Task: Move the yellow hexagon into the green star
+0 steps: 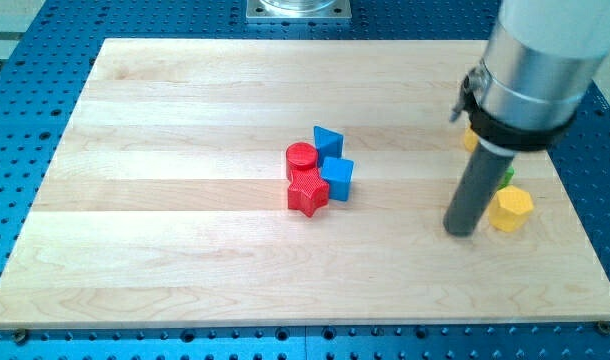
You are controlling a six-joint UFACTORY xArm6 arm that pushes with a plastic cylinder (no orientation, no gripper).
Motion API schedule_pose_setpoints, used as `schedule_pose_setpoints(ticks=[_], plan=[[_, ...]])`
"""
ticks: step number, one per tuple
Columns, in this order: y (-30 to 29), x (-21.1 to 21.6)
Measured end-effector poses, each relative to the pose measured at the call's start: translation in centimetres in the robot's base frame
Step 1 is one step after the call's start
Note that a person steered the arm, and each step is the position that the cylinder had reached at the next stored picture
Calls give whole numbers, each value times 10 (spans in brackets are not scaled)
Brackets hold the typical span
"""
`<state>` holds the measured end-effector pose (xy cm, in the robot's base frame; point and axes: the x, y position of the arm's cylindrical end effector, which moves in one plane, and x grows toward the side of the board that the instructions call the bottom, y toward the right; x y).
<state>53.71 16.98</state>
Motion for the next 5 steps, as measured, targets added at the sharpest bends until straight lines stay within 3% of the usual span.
schedule_pose_setpoints(ticks=[1, 2, 5], plan=[[15, 19], [58, 4], [73, -8]])
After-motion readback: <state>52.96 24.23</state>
